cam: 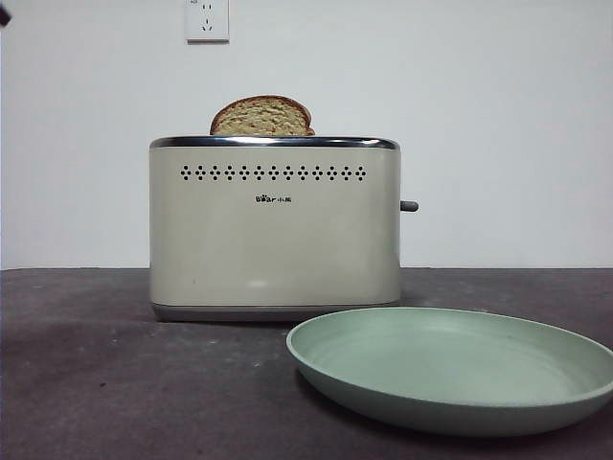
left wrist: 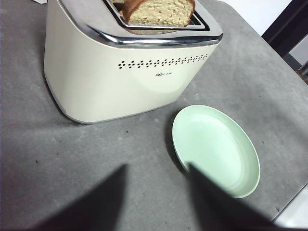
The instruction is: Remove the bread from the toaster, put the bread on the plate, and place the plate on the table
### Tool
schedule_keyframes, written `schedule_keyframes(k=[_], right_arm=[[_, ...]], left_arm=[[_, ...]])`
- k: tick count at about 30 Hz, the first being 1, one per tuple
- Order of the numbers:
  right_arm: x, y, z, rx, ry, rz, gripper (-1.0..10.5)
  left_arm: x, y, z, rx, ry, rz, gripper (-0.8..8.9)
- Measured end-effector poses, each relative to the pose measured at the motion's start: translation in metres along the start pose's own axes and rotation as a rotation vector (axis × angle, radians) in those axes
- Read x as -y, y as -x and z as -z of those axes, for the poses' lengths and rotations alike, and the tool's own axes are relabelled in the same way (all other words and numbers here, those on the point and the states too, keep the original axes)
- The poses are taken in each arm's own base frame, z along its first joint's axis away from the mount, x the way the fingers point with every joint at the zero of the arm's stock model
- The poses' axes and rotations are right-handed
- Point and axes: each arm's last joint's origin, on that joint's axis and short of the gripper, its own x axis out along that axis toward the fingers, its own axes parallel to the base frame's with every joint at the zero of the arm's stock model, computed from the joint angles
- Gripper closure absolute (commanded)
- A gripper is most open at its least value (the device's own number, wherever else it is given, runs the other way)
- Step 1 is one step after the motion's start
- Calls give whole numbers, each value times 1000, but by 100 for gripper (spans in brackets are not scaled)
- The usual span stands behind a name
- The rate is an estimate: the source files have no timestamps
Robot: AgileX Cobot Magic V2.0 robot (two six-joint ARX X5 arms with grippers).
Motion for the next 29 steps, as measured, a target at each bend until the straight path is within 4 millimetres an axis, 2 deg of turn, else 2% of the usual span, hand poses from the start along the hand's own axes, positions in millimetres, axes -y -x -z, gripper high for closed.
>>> schedule_keyframes(k=[7,13,20,29], right_arm=[[1,0,0,-3,-21,42,558],[1,0,0,-3,-25,42,558],[1,0,1,-15,-32,42,558],[1,0,3,-31,-41,41,558]], left_arm=[[2,-1,-1,5,-17,16,389],[7,-4,-15,63,-81,51,389],[11,-16,-56,84,-156,85,389],[12,-51,-114,52,-275,113,389]])
